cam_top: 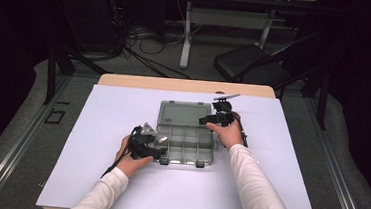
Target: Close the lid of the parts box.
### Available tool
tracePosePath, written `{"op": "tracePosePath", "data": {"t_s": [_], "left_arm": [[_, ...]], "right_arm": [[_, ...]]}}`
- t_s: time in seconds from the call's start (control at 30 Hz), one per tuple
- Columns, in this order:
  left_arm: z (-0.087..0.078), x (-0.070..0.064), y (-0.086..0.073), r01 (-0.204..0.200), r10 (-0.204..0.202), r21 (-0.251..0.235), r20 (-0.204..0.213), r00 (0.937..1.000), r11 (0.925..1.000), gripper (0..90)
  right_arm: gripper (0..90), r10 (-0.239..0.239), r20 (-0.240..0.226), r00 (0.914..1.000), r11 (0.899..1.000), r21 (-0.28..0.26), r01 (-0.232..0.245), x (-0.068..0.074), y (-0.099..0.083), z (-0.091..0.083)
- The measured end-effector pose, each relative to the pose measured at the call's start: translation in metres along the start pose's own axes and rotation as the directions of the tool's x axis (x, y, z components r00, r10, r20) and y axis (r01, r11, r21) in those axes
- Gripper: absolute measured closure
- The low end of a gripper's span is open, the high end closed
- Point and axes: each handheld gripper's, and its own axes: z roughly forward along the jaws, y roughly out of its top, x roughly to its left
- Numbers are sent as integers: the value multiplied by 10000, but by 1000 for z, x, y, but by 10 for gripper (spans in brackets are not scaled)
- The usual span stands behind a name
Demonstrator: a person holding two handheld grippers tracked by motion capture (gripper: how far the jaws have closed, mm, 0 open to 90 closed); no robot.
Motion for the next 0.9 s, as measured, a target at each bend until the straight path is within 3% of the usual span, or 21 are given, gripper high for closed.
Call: {"op": "tracePosePath", "data": {"t_s": [0.3,0.53,0.67,0.9], "left_arm": [[0,0,0,-12,12,30,34,10000,10000,298],[0,0,0,-6,6,3,22,10000,10000,298],[0,0,0,-8,8,5,23,10000,10000,298],[0,0,0,-13,13,2,47,10000,10000,296]], "right_arm": [[239,-5,57,10000,9999,157,4,1,0,1],[244,146,-337,9993,9999,81,-143,2,-1,6],[243,79,-353,9993,9997,250,-70,3,0,9],[240,379,-527,9979,9991,204,-369,1,1,11]]}}
